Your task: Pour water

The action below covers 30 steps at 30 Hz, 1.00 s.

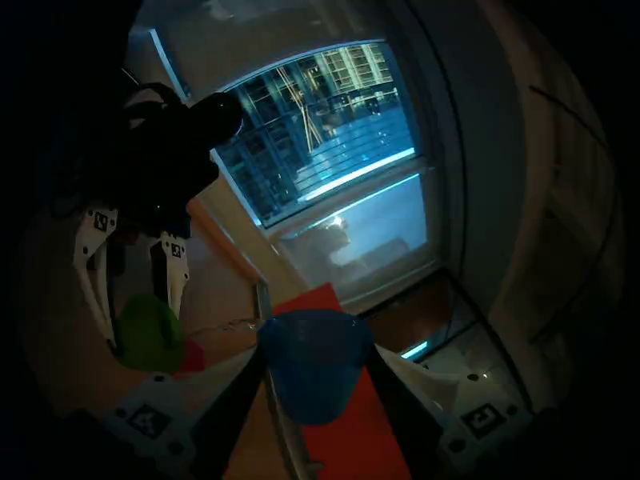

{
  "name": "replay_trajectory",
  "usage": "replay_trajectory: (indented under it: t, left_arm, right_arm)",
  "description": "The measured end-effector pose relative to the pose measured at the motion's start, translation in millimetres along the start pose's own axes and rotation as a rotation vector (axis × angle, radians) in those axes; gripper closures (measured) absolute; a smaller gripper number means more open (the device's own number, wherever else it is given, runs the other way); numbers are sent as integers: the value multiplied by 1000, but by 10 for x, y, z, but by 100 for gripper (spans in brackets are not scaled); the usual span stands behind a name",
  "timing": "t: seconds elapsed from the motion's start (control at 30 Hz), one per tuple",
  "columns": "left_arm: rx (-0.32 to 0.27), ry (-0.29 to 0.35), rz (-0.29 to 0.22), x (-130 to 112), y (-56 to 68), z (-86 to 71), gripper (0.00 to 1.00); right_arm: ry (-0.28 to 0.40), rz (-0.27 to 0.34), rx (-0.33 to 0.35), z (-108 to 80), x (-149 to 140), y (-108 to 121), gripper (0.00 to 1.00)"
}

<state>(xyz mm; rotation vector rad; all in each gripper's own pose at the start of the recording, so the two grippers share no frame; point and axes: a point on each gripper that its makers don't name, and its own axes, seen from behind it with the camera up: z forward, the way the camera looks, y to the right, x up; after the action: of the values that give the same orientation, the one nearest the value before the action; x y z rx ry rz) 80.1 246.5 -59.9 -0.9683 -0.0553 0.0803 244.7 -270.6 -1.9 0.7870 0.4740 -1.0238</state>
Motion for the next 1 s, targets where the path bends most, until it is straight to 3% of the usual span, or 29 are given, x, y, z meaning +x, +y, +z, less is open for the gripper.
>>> replay_trajectory:
  t: [1.0]
  left_arm:
    - [-1, 6, -6, -20, -16, -27, 16]
  right_arm:
    - [-5, -110, -12, 52, 21, 55, 11]
